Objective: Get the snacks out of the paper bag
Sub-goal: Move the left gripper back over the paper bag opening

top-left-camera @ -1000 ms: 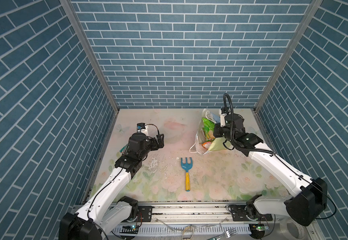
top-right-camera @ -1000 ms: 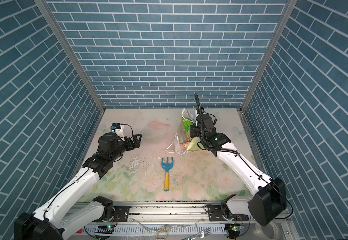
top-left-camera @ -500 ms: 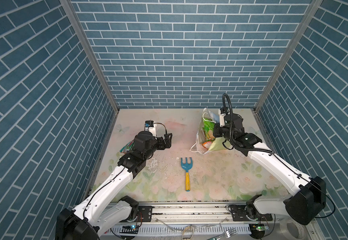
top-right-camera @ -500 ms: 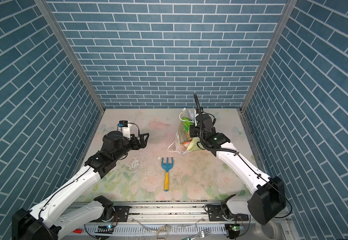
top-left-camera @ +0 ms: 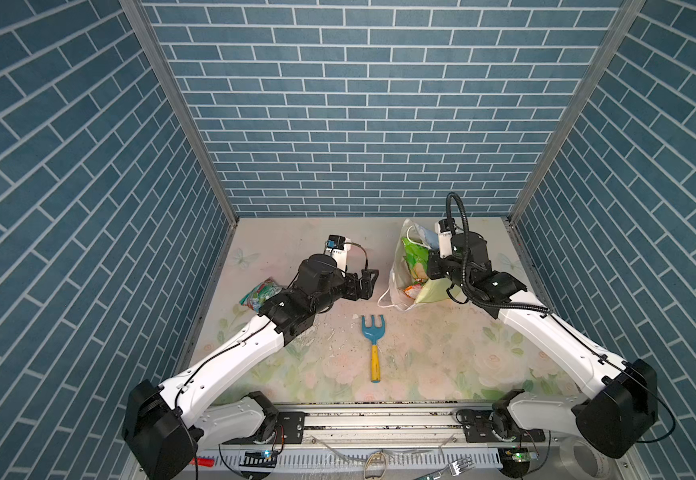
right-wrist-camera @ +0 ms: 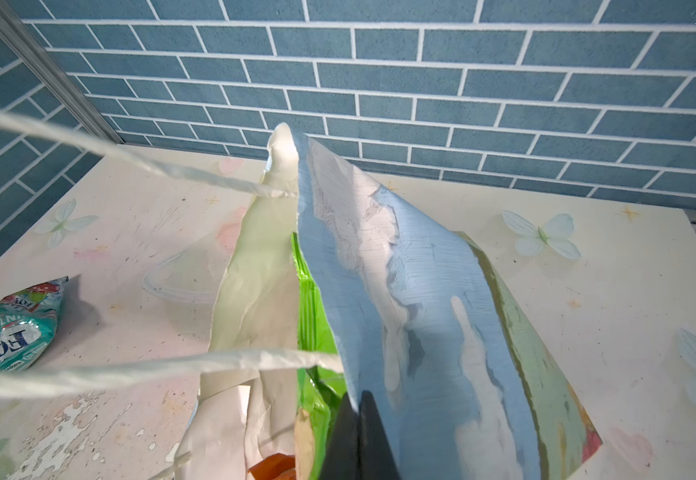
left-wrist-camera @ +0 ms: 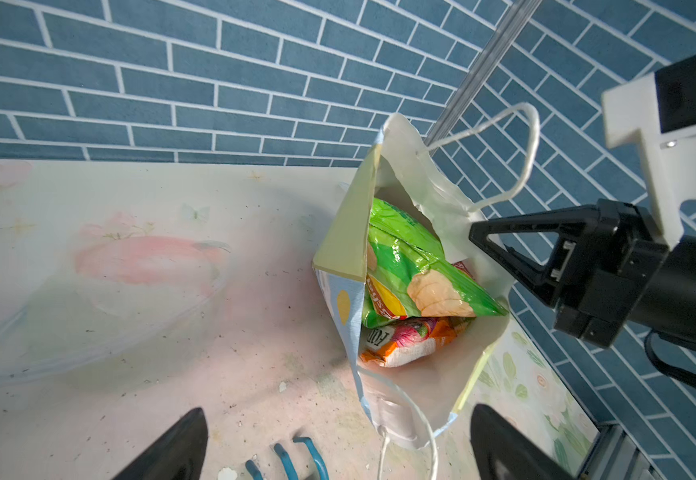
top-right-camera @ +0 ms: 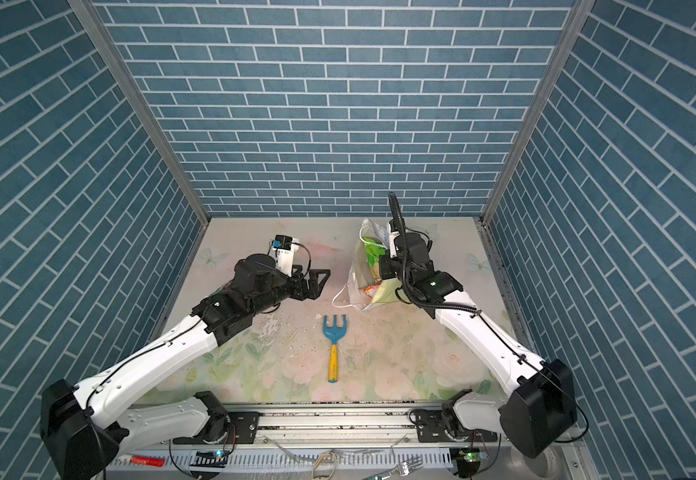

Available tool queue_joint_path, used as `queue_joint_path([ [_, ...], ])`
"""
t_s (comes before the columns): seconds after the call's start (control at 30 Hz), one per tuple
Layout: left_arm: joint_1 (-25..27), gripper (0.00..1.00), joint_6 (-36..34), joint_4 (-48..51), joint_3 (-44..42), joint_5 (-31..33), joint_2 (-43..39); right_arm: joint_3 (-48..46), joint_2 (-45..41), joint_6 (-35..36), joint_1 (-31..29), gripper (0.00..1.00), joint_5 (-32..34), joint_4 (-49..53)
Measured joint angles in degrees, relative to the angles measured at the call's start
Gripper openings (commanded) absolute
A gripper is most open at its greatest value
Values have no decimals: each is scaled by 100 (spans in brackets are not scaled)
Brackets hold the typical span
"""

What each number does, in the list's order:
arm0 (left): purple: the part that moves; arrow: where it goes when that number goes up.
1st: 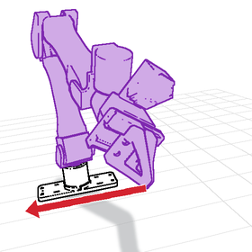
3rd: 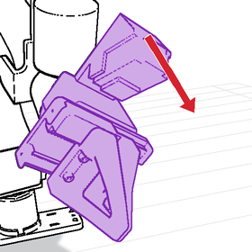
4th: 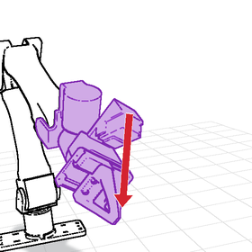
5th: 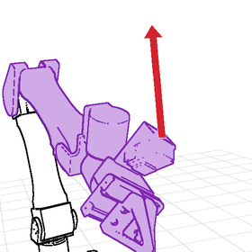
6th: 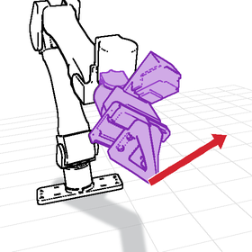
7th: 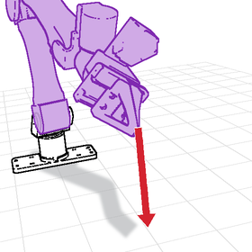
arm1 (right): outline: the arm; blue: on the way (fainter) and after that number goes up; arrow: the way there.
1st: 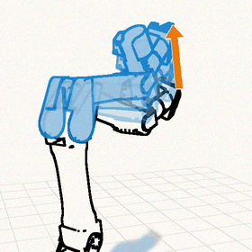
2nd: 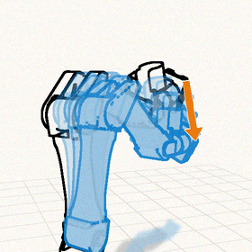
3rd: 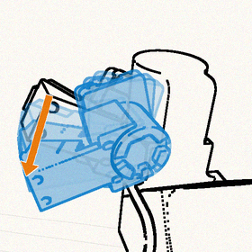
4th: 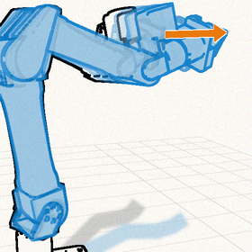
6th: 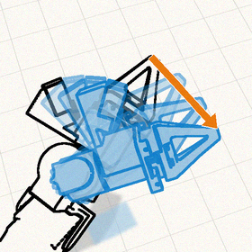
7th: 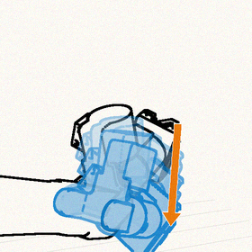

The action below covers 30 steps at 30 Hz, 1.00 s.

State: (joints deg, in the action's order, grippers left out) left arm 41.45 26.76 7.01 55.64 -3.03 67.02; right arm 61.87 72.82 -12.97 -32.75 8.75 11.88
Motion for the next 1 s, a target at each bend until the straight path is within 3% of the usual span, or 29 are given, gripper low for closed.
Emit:
queue_joint_path([
  [0.43,658,96,352,-538,260,-177,898,-282,-94,103,0,0,-260,-297],
  [1.0,695,95,555,-822,511,-17,1633,-546,-236,79,-4,0,-649,-450],
])
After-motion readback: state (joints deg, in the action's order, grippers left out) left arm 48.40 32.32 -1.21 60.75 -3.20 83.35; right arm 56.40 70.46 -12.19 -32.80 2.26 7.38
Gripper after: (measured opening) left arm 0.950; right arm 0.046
